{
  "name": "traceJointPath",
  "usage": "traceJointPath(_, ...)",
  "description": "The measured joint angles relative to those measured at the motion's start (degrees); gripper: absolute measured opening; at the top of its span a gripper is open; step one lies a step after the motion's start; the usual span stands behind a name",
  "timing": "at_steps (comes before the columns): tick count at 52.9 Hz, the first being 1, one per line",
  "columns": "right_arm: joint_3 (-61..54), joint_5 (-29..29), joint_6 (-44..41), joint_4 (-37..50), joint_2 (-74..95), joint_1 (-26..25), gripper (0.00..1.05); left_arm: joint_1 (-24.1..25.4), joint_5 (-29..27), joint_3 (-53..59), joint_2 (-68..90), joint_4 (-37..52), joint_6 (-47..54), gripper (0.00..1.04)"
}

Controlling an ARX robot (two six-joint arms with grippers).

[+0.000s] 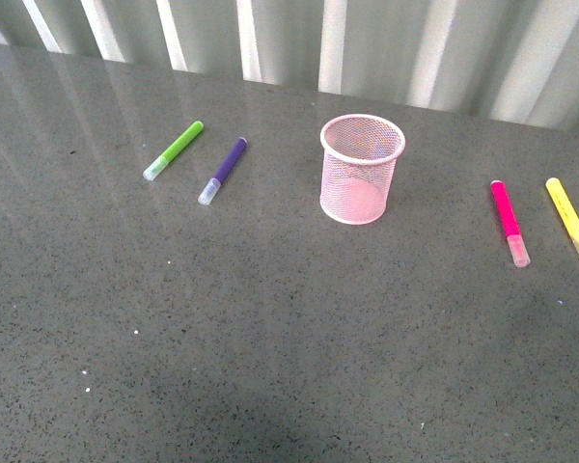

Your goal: Insert purple and pink pens into pink cup

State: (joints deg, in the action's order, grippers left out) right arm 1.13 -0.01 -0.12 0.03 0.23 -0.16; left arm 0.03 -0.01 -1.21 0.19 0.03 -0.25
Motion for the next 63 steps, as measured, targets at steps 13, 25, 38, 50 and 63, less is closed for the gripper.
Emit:
traceJointPath(13, 0.00, 0.00, 0.00, 0.00, 0.00, 0.00, 0.98, 0.00, 0.00, 0.00, 0.00, 0.00, 0.00, 0.98)
traceJointPath(25, 0.00, 0.00, 0.00, 0.00, 0.00, 0.00, 0.98, 0.00, 0.00, 0.00, 0.00, 0.00, 0.00, 0.98)
traceJointPath(38, 0.00, 0.00, 0.00, 0.00, 0.00, 0.00, 0.98, 0.00, 0.00, 0.00, 0.00, 0.00, 0.00, 0.98)
traceJointPath(50, 0.00, 0.02, 0.00, 0.00, 0.00, 0.00, 0.98, 0.68, 2.93, -3.30, 6.54, -6.97, -2.93, 0.98)
traceJointPath(63, 0.00, 0.02, 0.00, 0.00, 0.00, 0.00, 0.98, -2.45, 2.23, -16.15, 40.61, 14.91, -2.51, 0.98)
